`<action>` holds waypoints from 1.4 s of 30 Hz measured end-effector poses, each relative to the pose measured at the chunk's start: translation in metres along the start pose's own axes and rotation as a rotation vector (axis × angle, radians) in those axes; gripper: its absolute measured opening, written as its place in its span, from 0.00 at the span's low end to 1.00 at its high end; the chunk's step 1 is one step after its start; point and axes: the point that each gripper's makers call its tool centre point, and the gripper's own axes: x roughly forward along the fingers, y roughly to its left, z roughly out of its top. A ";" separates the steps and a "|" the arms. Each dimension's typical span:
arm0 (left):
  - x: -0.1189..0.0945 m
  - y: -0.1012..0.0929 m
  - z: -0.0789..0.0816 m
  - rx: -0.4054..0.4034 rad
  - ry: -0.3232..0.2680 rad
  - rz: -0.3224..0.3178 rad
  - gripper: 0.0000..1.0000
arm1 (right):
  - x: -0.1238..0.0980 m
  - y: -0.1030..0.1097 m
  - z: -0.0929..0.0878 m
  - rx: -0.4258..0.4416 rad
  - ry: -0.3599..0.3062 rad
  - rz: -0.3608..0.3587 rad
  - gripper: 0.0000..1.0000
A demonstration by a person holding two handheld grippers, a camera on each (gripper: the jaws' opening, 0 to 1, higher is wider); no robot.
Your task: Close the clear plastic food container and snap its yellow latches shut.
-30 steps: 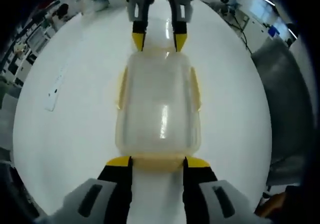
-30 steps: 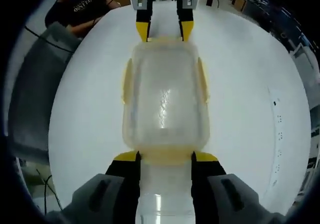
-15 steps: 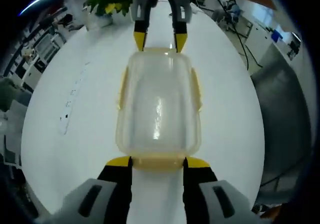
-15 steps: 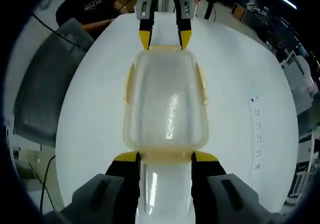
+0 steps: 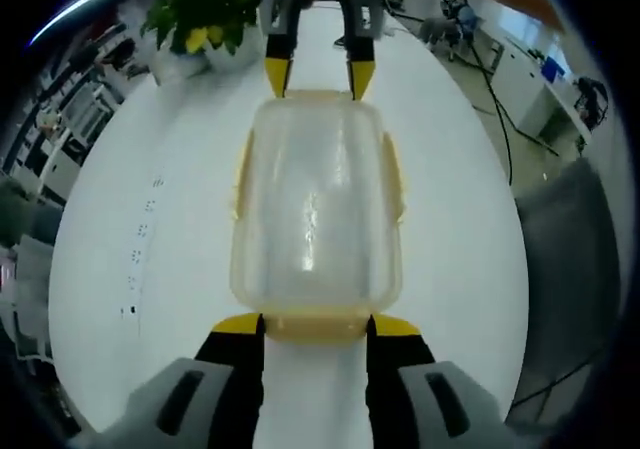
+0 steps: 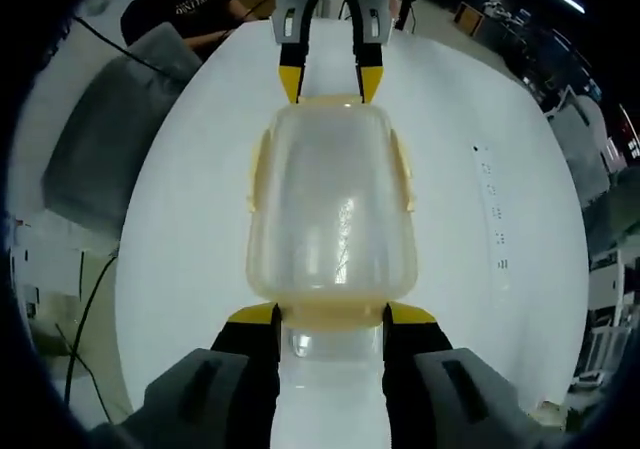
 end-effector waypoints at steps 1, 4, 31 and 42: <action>0.003 0.000 0.005 -0.002 -0.001 -0.008 0.34 | -0.002 -0.002 -0.006 0.000 0.000 0.001 0.37; 0.019 0.006 0.029 0.010 -0.009 -0.008 0.34 | -0.008 -0.010 -0.032 0.014 0.003 -0.008 0.37; 0.052 0.003 0.055 0.003 0.044 -0.075 0.34 | 0.013 -0.011 -0.078 0.054 0.014 0.005 0.37; 0.056 0.001 0.054 0.015 0.055 -0.087 0.34 | 0.017 -0.003 -0.082 0.087 0.024 0.020 0.37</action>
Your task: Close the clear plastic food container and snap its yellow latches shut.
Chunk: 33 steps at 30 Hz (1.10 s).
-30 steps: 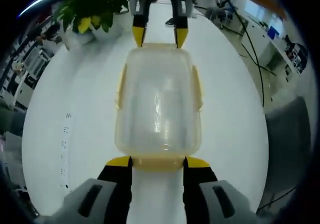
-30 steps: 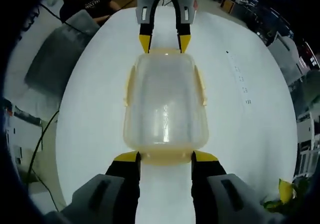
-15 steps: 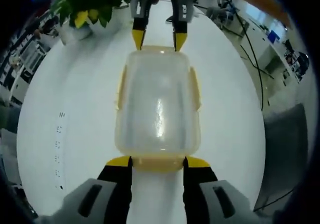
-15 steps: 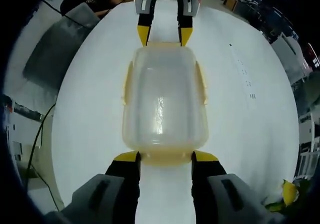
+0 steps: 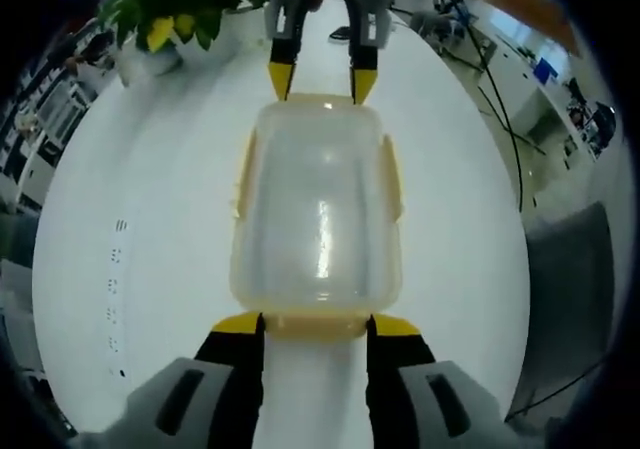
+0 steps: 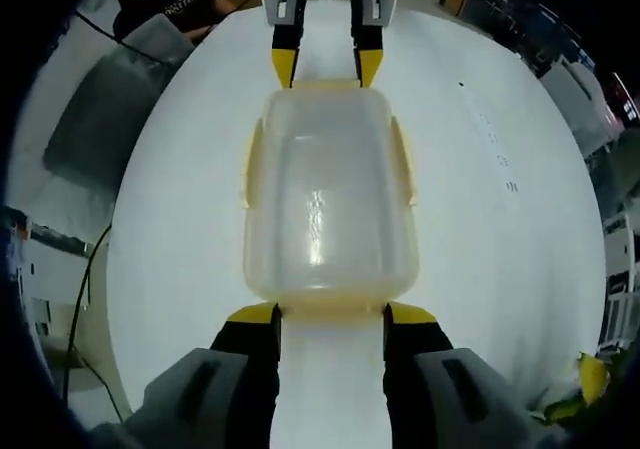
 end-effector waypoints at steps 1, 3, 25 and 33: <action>0.000 0.000 0.000 0.000 -0.001 -0.001 0.34 | -0.001 0.001 0.000 0.002 0.000 0.000 0.37; 0.000 0.000 0.000 0.001 -0.006 -0.003 0.34 | 0.000 0.002 0.001 0.006 0.004 0.000 0.37; 0.004 0.018 -0.030 -0.090 -0.022 0.063 0.42 | 0.007 0.012 -0.036 0.299 0.051 -0.040 0.43; -0.029 0.030 0.016 -0.822 -0.447 -0.107 0.75 | -0.035 -0.013 0.004 0.878 -0.373 -0.079 0.30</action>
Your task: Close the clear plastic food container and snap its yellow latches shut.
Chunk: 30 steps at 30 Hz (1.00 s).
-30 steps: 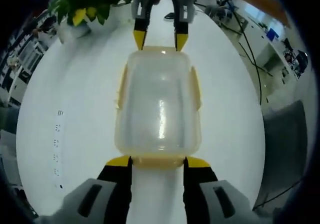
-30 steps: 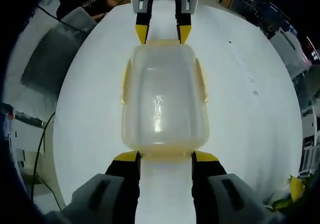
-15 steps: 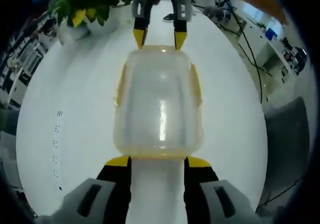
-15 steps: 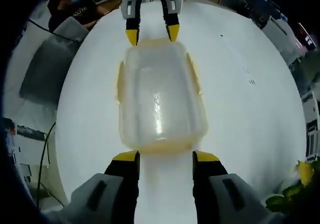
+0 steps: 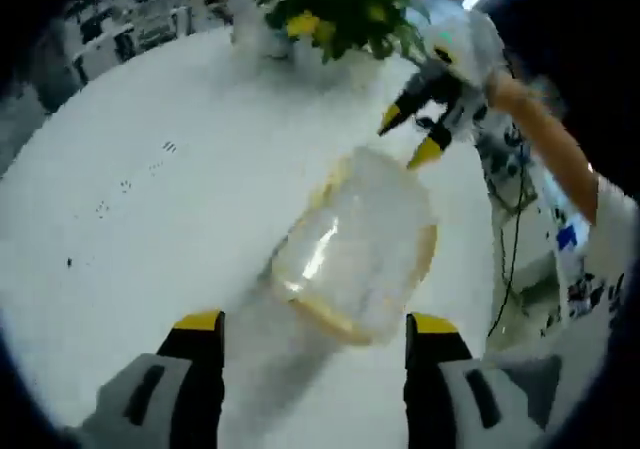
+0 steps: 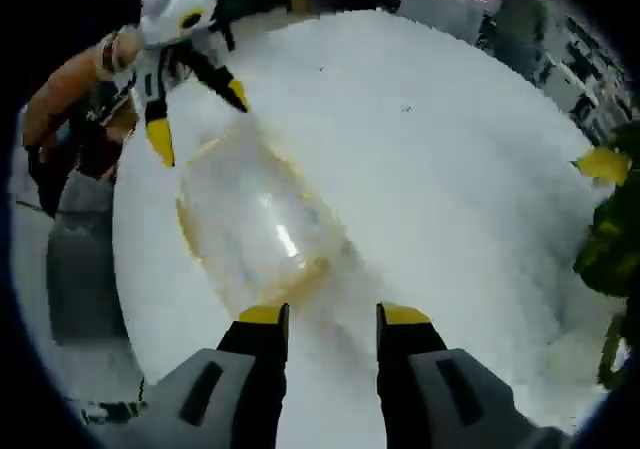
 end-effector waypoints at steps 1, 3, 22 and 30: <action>-0.003 -0.002 0.000 -0.115 -0.008 -0.012 0.71 | -0.001 -0.002 0.009 0.112 -0.061 0.030 0.29; -0.003 -0.003 0.000 -0.179 -0.015 -0.031 0.61 | 0.001 -0.001 0.010 0.221 -0.086 0.057 0.27; 0.004 -0.010 -0.057 -0.336 0.174 0.053 0.16 | 0.033 0.015 -0.007 0.371 -0.032 0.134 0.21; -0.019 -0.018 -0.095 -0.351 0.261 0.065 0.15 | 0.040 0.048 -0.020 0.381 -0.007 0.205 0.19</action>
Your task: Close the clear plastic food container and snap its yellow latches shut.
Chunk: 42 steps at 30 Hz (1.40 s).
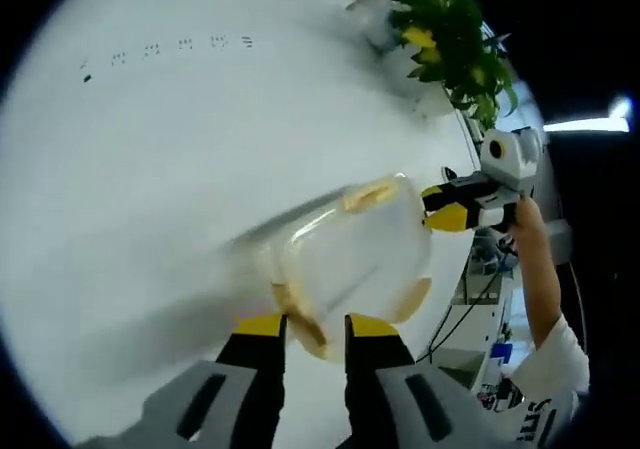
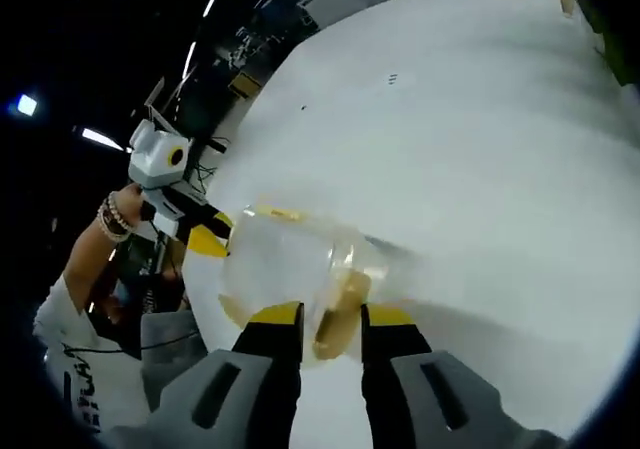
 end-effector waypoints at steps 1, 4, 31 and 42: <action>-0.001 0.000 -0.004 0.001 0.003 0.003 0.15 | 0.001 0.003 -0.003 0.001 -0.002 0.002 0.18; -0.003 0.001 -0.015 -0.001 0.008 0.007 0.14 | 0.004 0.010 -0.010 -0.002 0.000 0.007 0.18; -0.008 0.015 -0.019 -0.118 -0.002 -0.022 0.10 | 0.015 0.037 -0.047 0.082 0.022 0.024 0.12; -0.007 0.010 -0.029 0.050 -0.040 -0.002 0.15 | 0.020 0.045 -0.035 -0.132 -0.028 -0.101 0.22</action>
